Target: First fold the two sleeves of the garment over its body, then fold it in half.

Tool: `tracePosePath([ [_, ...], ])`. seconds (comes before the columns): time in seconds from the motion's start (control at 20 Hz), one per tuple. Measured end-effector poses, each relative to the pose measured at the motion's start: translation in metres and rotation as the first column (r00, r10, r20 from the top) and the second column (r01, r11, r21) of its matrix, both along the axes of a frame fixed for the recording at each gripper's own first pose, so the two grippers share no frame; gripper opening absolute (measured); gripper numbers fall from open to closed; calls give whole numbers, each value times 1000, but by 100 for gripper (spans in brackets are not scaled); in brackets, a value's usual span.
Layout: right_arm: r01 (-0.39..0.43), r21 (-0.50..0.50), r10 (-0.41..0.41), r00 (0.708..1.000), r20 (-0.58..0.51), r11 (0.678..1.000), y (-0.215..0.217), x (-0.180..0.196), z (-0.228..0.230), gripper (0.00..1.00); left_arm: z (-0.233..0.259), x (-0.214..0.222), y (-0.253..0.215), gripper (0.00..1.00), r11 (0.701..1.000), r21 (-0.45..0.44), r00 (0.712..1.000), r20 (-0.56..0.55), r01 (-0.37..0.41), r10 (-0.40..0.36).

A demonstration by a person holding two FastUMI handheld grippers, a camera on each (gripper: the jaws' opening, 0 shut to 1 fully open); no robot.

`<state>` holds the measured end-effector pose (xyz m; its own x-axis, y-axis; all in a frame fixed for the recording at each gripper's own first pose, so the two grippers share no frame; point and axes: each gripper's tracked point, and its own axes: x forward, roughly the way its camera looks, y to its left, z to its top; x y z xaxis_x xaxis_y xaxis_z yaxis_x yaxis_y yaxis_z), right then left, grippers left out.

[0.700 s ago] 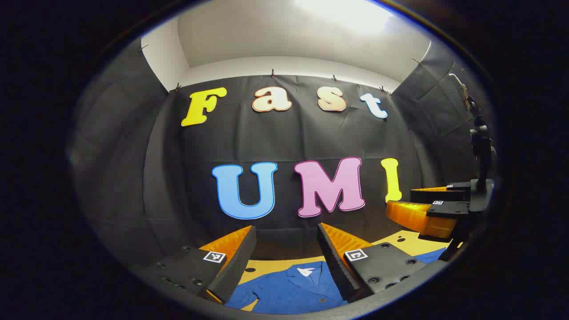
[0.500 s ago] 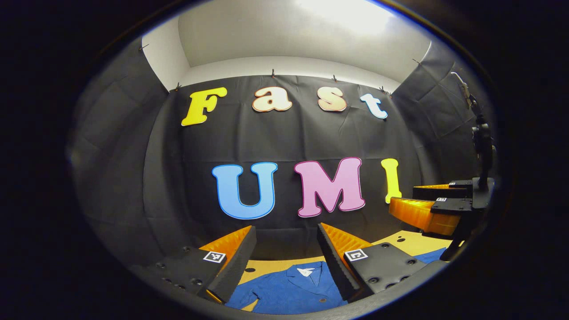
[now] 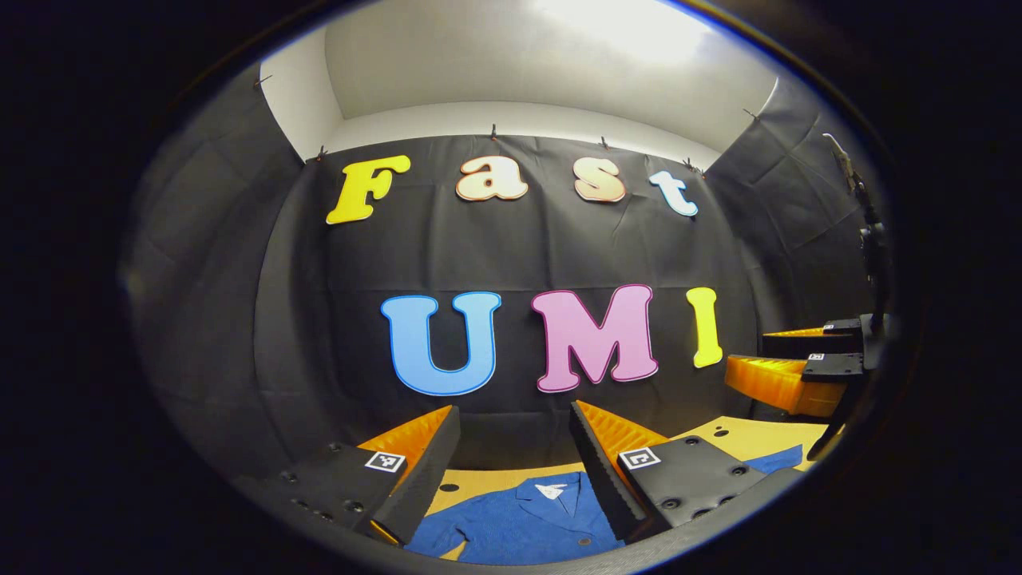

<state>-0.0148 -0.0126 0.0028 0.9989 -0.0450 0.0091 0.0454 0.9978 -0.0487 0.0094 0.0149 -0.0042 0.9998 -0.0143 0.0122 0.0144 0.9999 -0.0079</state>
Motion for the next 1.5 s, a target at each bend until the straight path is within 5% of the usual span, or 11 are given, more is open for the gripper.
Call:
tracePosePath([
  [0.4,40,2,-40,999,-17,999,-19,-2,-4,96,4,8,0,80,1000,9,1000,6,11,-12],
  [0.45,40,-3,-40,999,-21,999,-20,-1,-5,85,5,8,-1,80,1000,12,1000,7,15,-15],
  [0.55,55,-25,-56,998,-25,998,-32,1,-6,85,5,9,-6,80,1000,18,1000,6,23,-23],
  [0.6,67,-35,-68,997,-23,997,-41,3,-7,96,5,10,-8,80,999,19,1000,7,26,-26],
  [0.65,82,-44,-83,996,-22,996,-51,6,-7,96,6,10,-9,80,999,18,1000,9,27,-27],
  [0.7,106,-56,-107,994,-23,993,-64,9,-7,85,7,12,-11,80,999,16,1000,12,28,-28],
  [0.75,131,-68,-133,991,-27,989,-79,12,-8,96,8,14,-13,79,1000,14,1000,12,27,-27],
  [0.85,177,-86,-182,982,-47,980,-111,18,-16,96,8,15,-15,80,1000,12,1000,11,23,-23],
  [1.2,308,-156,-328,937,-124,939,-220,21,-50,96,6,19,-24,80,1000,30,1000,1,-6,6],
  [1.5,346,-210,-400,849,-344,915,-294,5,-145,96,4,20,-35,80,997,57,999,-12,-43,44],
])
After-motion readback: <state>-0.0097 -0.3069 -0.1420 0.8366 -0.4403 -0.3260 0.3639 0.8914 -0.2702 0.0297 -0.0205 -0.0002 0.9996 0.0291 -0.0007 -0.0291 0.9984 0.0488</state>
